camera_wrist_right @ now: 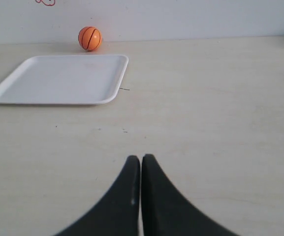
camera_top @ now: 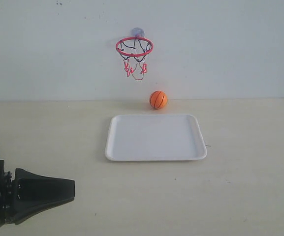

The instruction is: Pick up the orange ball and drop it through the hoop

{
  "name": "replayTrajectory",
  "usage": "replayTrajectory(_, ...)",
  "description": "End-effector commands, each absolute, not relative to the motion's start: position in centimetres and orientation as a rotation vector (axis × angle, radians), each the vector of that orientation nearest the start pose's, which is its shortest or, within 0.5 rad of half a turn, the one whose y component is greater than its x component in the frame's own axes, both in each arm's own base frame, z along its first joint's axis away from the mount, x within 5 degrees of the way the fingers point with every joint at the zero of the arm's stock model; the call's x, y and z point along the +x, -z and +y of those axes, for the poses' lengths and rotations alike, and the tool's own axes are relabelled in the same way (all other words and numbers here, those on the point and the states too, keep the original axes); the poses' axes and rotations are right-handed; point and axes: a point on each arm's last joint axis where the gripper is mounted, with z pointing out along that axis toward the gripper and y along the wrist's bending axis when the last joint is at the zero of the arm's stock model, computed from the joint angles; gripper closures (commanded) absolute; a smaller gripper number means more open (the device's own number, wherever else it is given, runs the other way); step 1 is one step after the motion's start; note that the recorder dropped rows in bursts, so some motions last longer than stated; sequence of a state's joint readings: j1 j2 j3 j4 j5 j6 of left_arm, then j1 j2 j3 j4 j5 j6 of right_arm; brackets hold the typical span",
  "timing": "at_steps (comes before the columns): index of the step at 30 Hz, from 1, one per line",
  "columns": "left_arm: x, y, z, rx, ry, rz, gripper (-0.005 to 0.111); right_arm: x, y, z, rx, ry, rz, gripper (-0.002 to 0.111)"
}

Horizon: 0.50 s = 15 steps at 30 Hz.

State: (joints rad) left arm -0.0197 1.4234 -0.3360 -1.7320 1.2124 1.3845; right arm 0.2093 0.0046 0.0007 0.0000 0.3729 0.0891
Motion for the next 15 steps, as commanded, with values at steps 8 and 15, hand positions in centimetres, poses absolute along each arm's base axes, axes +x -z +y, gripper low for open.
replayTrajectory(8, 17.64, -19.16, -8.81, 0.097, 1.636, 2.136, 0.103, 5.18, -18.02, 1.07, -0.118, -0.199, 1.85, 0.108)
replayTrajectory(15, 17.55, -19.38, -8.8, 0.106, 1.632, 2.127, 0.103, 5.18, -18.02, 1.07, -0.118, -0.199, 1.85, 0.108)
